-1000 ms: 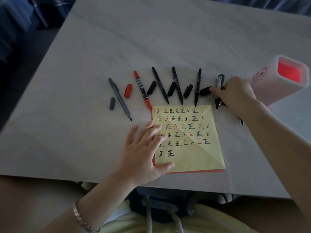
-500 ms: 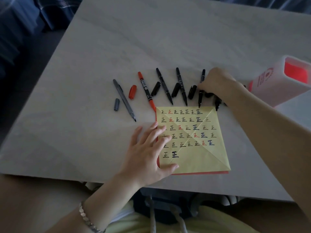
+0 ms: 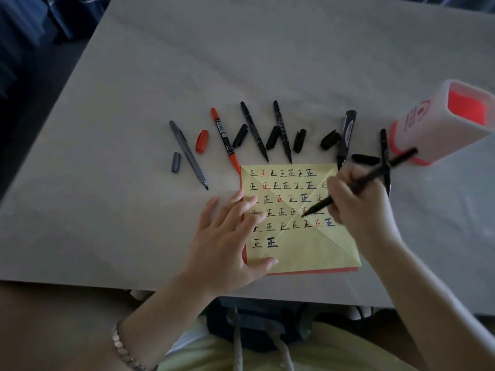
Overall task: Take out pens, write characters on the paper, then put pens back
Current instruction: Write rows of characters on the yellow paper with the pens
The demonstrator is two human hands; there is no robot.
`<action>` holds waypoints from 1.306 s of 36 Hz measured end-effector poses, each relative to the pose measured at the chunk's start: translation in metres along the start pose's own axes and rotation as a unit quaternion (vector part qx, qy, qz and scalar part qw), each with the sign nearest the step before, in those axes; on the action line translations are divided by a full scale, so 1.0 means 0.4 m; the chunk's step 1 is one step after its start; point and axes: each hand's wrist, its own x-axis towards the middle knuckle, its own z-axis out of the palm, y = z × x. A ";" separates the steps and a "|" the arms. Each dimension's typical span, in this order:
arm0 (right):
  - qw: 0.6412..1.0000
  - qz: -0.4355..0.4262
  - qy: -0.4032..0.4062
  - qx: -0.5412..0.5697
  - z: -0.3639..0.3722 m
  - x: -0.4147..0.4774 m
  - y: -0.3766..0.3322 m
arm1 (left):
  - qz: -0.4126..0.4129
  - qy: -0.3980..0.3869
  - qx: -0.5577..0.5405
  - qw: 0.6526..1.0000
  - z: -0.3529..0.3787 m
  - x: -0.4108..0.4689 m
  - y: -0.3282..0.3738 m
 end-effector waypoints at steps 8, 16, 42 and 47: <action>0.992 -0.088 -0.031 0.084 0.030 -0.109 0.089 | -0.008 -0.013 0.005 1.000 -0.003 0.002 0.000; 0.995 -0.069 0.058 0.041 0.061 -0.115 0.131 | -0.028 -0.023 0.013 0.999 -0.007 0.005 0.007; 0.973 -0.123 0.178 -0.077 0.101 -0.121 0.179 | -0.024 -0.020 -0.004 1.000 -0.007 0.003 0.004; 0.972 -0.129 0.174 -0.086 0.102 -0.119 0.182 | -0.025 -0.021 0.000 0.999 -0.008 0.004 0.004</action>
